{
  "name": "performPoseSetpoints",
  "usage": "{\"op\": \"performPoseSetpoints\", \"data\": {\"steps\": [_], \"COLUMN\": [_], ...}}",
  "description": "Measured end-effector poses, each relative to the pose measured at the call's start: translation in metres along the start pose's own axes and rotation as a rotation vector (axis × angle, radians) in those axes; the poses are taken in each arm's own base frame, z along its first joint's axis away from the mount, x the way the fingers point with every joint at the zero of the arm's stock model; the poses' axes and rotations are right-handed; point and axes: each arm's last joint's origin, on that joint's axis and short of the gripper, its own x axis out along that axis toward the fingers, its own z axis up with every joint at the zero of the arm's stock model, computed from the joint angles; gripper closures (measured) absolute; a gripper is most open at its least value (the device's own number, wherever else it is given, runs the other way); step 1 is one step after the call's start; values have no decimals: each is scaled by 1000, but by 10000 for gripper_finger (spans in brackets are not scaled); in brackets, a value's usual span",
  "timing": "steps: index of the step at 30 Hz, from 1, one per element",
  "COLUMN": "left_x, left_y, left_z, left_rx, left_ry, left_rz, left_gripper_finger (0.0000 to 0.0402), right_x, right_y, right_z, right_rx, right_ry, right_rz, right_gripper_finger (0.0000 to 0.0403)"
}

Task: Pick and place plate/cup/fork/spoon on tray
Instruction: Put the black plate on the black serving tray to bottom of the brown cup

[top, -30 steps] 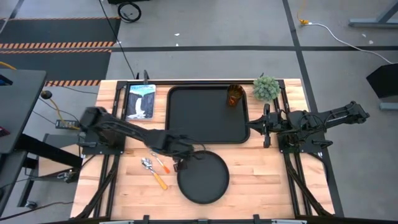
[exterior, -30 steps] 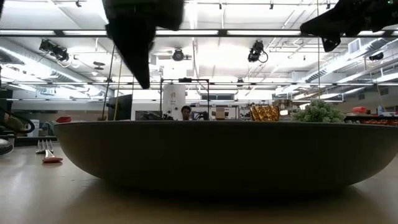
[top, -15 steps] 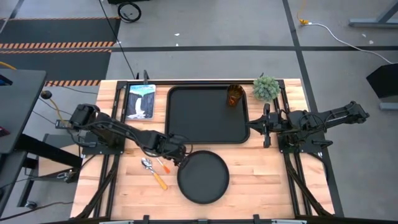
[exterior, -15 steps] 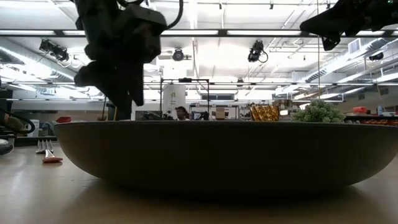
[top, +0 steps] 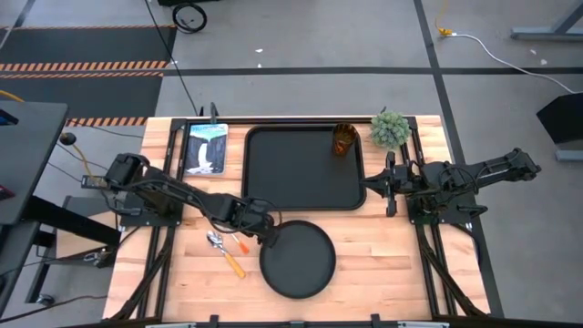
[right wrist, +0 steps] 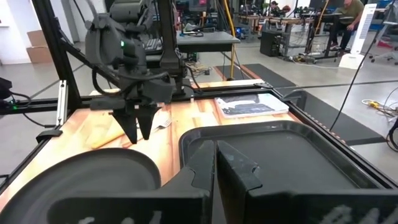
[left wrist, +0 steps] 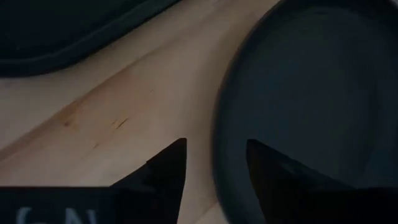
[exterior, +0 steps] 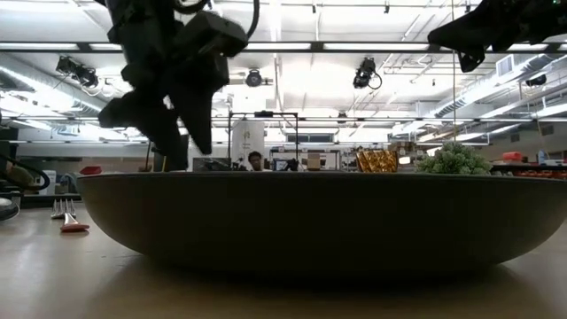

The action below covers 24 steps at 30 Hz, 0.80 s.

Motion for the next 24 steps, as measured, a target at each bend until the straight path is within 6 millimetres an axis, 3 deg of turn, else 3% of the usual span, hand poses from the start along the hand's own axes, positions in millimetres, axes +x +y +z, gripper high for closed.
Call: {"op": "performPoseSetpoints", "data": {"steps": [6,13,24], "left_x": [20,20,35], "left_y": [-2,-4,-4], "left_z": [-9,-13,-17], "left_rx": [18,27,34], "left_ry": [65,68,113], "left_rz": [12,6,13], "left_gripper_finger": [239,242,285], "right_x": [0,0,0], "right_y": [0,0,0], "right_z": [0,1,1], "right_rx": [6,6,5], "right_ry": [-4,-7,-9], "right_rz": [8,8,8], "right_gripper_finger": [380,380,380]}}
